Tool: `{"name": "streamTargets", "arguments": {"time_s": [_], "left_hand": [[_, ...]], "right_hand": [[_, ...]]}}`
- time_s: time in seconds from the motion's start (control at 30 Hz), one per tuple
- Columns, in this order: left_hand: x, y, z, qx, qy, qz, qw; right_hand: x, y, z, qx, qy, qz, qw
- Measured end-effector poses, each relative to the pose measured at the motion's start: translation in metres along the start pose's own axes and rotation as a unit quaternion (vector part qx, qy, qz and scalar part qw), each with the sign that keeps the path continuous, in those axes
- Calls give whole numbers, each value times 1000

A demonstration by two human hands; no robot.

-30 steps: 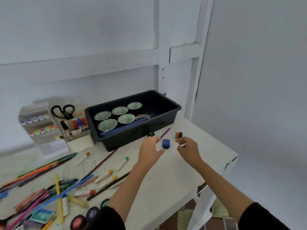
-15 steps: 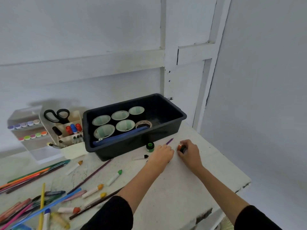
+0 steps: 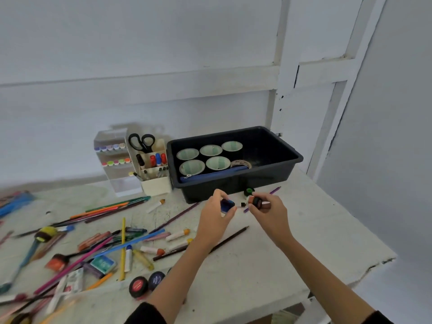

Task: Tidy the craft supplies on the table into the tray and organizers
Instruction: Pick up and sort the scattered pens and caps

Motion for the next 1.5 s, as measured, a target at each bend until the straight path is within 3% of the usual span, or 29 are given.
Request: {"name": "streamTargets", "arguments": {"time_s": [0.2,0.33,0.47,0.77,0.97,1.27,1.5], "left_hand": [[55,-92,54,-95,-49,87,990],[93,-148,93,-131,-85,127,979],[129,-187,127,-142,-119,157,970],[161,-203,167,-113,-123,129,978],[170,-193,175,-75,-122,145,979],[176,-182,175,-58,-112,136,983],[172,-180,170,-67,-107,128,984]], "right_hand": [[59,62,48,82,14,-79,993],[88,103,89,128,51,-129,982],[122,137,125,161,26,-140,977],[158,166,173,235,-100,3,967],[170,177,189,332,-232,165,899],[175,194,198,399,-236,239,853],[171,197,207,393,-238,231,858]]}}
Point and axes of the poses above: each hand's wrist, its own z-axis away from the middle knuckle, its own y-axis out of the palm, x = y × z, the point moved 9 cm from there along -z, towards the middle knuckle, and after that the axes turned 10 degrees about -y, right-handed, at the moved point
